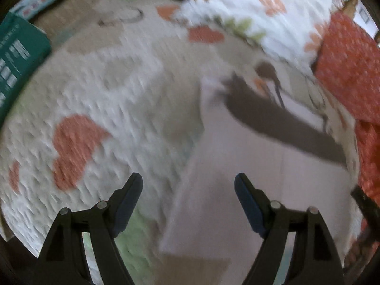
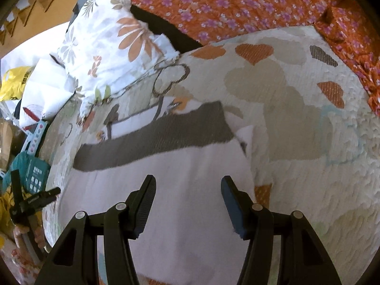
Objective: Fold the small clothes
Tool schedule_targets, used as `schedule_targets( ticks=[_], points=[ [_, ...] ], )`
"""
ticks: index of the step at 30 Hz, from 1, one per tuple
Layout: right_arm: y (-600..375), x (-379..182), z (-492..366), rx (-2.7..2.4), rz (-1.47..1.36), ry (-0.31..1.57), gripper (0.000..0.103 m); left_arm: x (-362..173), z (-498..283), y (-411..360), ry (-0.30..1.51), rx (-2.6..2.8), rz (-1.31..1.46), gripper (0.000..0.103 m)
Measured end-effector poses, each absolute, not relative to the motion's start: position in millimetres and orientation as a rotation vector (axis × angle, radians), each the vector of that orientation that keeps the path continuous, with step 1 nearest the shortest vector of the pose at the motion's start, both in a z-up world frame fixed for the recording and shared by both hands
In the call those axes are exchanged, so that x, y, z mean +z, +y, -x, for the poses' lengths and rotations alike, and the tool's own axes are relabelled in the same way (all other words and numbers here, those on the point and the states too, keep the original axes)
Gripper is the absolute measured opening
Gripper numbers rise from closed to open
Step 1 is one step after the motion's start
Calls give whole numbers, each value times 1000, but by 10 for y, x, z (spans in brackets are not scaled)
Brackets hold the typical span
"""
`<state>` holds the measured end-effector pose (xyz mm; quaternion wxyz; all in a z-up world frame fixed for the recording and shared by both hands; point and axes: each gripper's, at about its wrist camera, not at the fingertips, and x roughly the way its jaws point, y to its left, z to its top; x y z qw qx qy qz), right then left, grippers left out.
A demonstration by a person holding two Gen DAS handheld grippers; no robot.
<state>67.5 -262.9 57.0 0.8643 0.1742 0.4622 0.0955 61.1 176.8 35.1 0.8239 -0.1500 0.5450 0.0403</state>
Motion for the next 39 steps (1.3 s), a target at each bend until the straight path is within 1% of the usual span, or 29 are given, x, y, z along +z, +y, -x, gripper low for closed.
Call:
schedule_targets(
  ticks=[3, 7, 10, 14, 17, 20, 26, 28, 29, 31, 33, 34, 36, 38, 39],
  points=[
    [-2560, 517, -657, 208, -333, 996, 62, 169, -599, 1665, 1239, 141, 173, 80],
    [-2554, 260, -728, 89, -249, 1090, 63, 189, -546, 1883, 1239, 186, 260, 80],
    [-2612, 244, -696, 51, -303, 1066, 63, 383, -434, 2178, 1165, 311, 314, 80],
    [-2386, 471, -543, 121, -323, 991, 63, 627, -291, 2608, 1070, 373, 454, 80],
    [-1900, 636, -399, 247, -245, 962, 63, 770, -183, 2887, 1010, 376, 552, 80],
    [-1168, 675, -168, 389, -102, 949, 63, 810, -137, 3062, 981, 389, 607, 80],
    [371, 361, 251, 635, 241, 970, 63, 829, 22, 3437, 932, 403, 739, 80],
    [728, 237, 348, 629, 371, 927, 63, 835, 80, 3547, 920, 404, 766, 80],
    [903, 181, 383, 585, 462, 880, 63, 838, 105, 3570, 914, 407, 777, 80],
    [1109, 128, 374, 522, 552, 803, 62, 841, 141, 3646, 902, 416, 798, 80],
    [1243, 123, 290, 480, 568, 782, 51, 849, 173, 3685, 894, 421, 810, 80],
    [1271, 126, 237, 468, 563, 791, 43, 851, 182, 3697, 890, 423, 814, 80],
    [1360, 104, 101, 435, 539, 816, 34, 842, 183, 3705, 891, 426, 822, 80],
    [1430, 99, 21, 429, 495, 844, 21, 837, 176, 3690, 894, 425, 827, 80],
    [1409, 109, -21, 435, 457, 861, 18, 839, 176, 3679, 895, 425, 827, 80]
  ],
)
